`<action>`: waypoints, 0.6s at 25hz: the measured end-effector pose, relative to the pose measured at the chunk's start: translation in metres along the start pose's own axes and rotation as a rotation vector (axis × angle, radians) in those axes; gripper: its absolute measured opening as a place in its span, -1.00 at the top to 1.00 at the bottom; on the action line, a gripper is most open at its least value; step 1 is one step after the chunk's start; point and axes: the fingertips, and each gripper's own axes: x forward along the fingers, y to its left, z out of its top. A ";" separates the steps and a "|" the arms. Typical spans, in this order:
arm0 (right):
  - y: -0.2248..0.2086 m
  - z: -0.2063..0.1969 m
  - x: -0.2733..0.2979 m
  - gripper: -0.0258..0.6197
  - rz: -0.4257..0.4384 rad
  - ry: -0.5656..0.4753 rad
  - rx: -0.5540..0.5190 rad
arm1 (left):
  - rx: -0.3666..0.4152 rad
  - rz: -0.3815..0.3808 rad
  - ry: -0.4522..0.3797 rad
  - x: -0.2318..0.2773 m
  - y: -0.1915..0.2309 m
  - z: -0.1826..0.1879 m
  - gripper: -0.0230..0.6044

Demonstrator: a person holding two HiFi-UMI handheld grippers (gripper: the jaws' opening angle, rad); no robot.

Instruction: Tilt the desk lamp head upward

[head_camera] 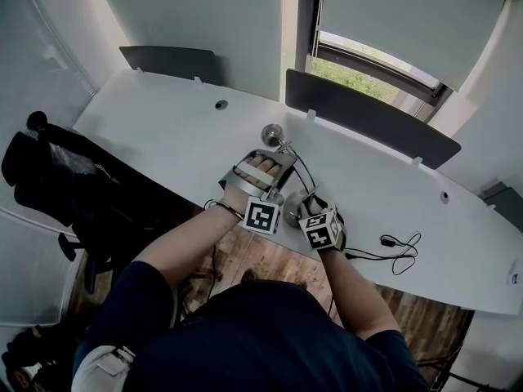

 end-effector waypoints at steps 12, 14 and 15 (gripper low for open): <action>0.022 0.030 -0.085 0.46 0.042 -0.186 0.121 | -0.416 0.051 -0.052 -0.056 0.034 0.000 0.53; 0.028 0.036 -0.102 0.49 0.060 -0.230 0.140 | -0.533 0.046 -0.084 -0.070 0.035 0.007 0.54; 0.031 0.037 -0.109 0.49 0.067 -0.246 0.147 | -0.587 0.044 -0.100 -0.078 0.035 0.011 0.56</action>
